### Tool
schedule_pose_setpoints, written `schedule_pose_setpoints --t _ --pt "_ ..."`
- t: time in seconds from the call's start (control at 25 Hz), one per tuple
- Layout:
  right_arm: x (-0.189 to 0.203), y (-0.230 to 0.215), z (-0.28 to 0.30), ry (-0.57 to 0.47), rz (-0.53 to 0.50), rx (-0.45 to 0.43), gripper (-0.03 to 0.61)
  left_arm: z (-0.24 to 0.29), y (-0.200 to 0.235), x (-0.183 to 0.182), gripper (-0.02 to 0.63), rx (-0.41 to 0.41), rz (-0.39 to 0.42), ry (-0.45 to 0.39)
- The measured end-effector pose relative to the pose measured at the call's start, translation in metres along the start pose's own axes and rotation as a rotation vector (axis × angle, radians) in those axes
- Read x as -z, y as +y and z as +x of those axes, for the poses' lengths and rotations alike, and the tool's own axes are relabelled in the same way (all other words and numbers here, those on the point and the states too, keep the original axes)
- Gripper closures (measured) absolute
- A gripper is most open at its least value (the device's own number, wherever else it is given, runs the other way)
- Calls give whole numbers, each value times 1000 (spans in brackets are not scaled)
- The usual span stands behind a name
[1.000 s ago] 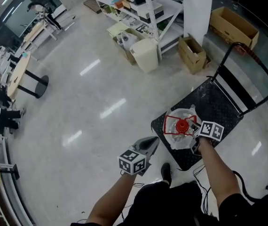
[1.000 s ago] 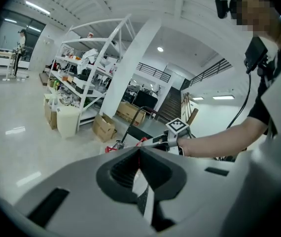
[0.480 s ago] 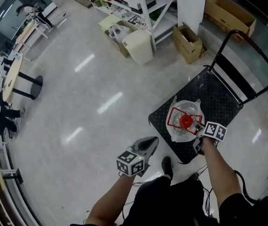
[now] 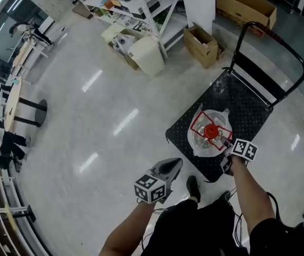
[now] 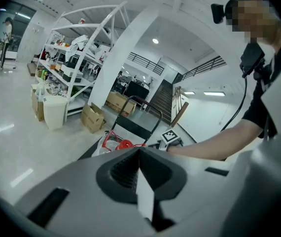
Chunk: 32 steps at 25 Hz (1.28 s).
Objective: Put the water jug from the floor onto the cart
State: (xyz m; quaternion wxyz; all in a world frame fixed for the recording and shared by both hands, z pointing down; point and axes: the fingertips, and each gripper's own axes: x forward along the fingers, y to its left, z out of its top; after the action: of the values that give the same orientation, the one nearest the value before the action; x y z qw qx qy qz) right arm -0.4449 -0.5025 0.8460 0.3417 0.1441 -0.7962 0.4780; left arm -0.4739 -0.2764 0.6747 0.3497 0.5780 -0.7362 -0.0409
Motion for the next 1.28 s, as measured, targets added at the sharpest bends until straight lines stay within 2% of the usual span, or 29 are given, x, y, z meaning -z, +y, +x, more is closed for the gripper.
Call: schedule_pose_setpoints --t 0.12,0.28,0.52,0.64,0.76,0.92,0.96,1.04,1.12,1.28 --pt "-5 -6 -14 -11 -48 6 390 0 -9 1 612 -1 21 2" --pt "-21 -16 -50 -52 -89 17 387 6 -24 -9 612 12 39 -17" --pt "-63 -31 -153 -186 -126 0 388 33 -82 -42 612 91 79 -75" --pt "-76 -26 -216 -230 -244 -37 388 52 -136 -64 612 225 88 -114" --pt "-100 -20 -292 -336 -359 -44 390 77 -199 -92 612 323 161 -128" --pt "-116 -26 -397 -498 -395 -84 415 93 -287 -119 612 411 216 -147" --pt "-117 -31 -420 -531 -410 -72 450 95 -307 -122 612 443 243 -154" --pt "-115 -45 -463 -578 -450 -9 568 102 -343 -123 612 489 301 -153" --pt "-111 -59 -501 -613 -465 44 577 113 -374 -118 612 521 335 -140" --pt "-92 -89 -549 -639 -469 96 577 127 -432 -99 612 580 320 -112"
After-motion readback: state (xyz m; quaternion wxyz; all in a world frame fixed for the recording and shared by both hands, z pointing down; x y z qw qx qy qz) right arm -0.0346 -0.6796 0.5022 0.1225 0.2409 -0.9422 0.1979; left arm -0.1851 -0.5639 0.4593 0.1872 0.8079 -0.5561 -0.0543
